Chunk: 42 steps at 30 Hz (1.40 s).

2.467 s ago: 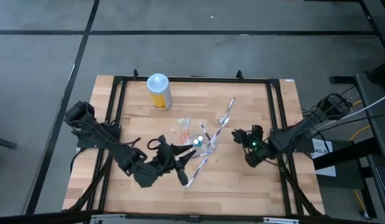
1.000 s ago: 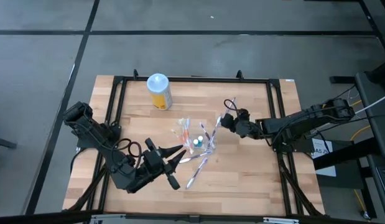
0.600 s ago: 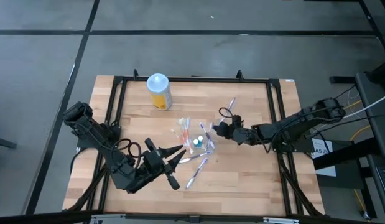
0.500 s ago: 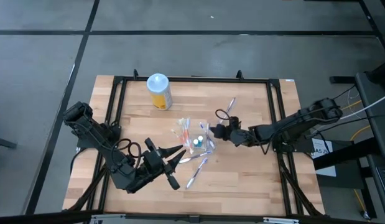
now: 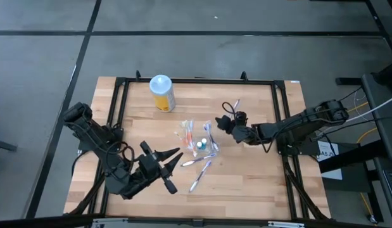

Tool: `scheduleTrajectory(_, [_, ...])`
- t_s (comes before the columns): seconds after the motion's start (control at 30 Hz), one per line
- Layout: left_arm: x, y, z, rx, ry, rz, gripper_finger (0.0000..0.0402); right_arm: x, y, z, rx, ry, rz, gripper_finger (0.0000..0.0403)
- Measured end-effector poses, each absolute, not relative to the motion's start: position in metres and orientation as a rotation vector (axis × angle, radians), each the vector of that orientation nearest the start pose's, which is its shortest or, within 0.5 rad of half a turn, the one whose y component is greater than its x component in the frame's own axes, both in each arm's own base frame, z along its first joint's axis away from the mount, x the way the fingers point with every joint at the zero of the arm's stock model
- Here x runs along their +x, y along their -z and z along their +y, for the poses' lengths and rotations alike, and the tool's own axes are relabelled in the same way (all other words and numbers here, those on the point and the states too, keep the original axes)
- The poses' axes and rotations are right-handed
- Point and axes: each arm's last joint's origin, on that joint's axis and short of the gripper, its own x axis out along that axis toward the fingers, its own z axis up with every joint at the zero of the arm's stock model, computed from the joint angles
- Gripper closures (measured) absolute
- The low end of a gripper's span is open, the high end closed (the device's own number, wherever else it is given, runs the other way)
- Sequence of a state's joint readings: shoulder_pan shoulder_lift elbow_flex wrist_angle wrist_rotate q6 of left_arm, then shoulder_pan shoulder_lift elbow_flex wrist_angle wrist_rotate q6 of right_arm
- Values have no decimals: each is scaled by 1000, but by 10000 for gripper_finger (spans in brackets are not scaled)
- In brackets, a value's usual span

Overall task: Pick & Place toothbrushing station
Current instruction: Put the white and violet toothbrush into the right compartment of the transparent organizer

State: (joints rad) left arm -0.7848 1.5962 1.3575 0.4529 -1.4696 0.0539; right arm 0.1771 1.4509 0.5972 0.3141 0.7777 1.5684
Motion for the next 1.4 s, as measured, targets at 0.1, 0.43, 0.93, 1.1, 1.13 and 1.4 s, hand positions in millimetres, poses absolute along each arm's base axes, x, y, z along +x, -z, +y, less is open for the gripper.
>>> scheduleTrajectory(0.1, [264,-385,-226,-141,-685,-73,327,270,-175,21,1283,845,-129,301])
scheduleTrajectory(0.43, [236,-387,-248,-23,-677,-8,327,268,-171,-9,1000,663,329,301])
scheduleTrajectory(0.93, [221,-394,-252,17,-635,6,327,248,-261,-45,288,423,926,301])
scheduleTrajectory(1.1, [220,-393,-253,29,-631,10,327,239,-282,-51,-96,160,1101,301])
scheduleTrajectory(1.13, [220,-392,-253,26,-630,9,327,236,-282,-51,-161,95,1137,301])
scheduleTrajectory(1.4, [221,-380,-254,-20,-629,-6,327,242,-253,-53,-358,-174,1293,301])
